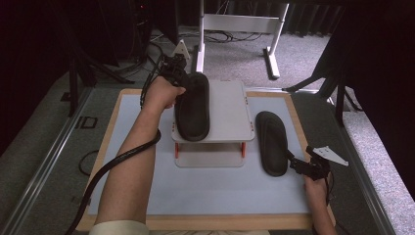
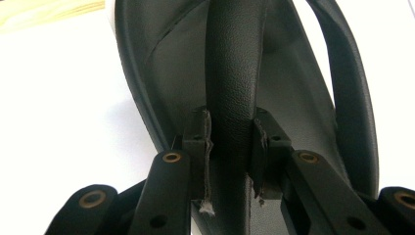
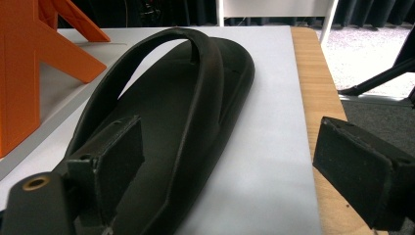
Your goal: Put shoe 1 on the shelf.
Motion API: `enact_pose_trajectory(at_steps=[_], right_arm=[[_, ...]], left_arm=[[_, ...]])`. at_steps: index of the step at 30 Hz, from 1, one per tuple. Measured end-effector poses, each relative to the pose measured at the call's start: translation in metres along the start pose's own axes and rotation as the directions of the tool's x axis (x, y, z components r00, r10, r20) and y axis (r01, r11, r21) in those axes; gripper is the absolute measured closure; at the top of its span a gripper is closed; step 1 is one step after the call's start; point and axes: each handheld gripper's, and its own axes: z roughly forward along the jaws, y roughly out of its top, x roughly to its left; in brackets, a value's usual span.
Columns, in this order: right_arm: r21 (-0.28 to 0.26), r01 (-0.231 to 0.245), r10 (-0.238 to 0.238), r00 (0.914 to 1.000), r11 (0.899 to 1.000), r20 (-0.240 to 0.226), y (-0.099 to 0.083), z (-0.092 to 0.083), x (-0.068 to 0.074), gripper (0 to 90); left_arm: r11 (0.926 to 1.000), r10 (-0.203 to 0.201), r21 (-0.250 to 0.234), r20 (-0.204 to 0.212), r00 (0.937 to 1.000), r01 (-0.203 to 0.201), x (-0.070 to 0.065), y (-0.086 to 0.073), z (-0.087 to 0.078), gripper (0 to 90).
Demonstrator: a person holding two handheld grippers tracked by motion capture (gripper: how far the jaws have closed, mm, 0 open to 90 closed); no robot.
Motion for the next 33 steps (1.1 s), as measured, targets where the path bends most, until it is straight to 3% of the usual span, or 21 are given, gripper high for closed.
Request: enact_pose_trajectory(at_steps=[6, 14, 27, 33], right_arm=[[0.000, -0.001, 0.001, 1.0000, 1.000, -0.003, 0.000, 0.000, 0.000, 10.7], [0.002, -0.001, 0.001, 1.0000, 1.000, -0.004, 0.000, 0.000, 0.000, 10.7], [0.007, 0.002, -0.002, 1.0000, 1.000, 0.000, 0.000, 0.000, 0.000, 10.7], [0.009, 0.005, -0.005, 1.0000, 1.000, 0.001, 0.000, 0.000, 0.000, 10.7]], left_arm=[[0.9995, 0.032, -0.004, -0.003, 0.9995, -0.032, -0.003, -0.001, 0.005, 70.6], [0.9945, 0.099, -0.034, 0.011, 0.9950, -0.099, 0.001, -0.006, -0.009, 63.8], [0.9842, 0.135, -0.125, 0.070, 0.9884, -0.125, 0.016, -0.025, -0.033, 58.1], [0.9796, 0.136, -0.160, 0.079, 0.9876, -0.122, 0.031, -0.040, -0.044, 58.1]])
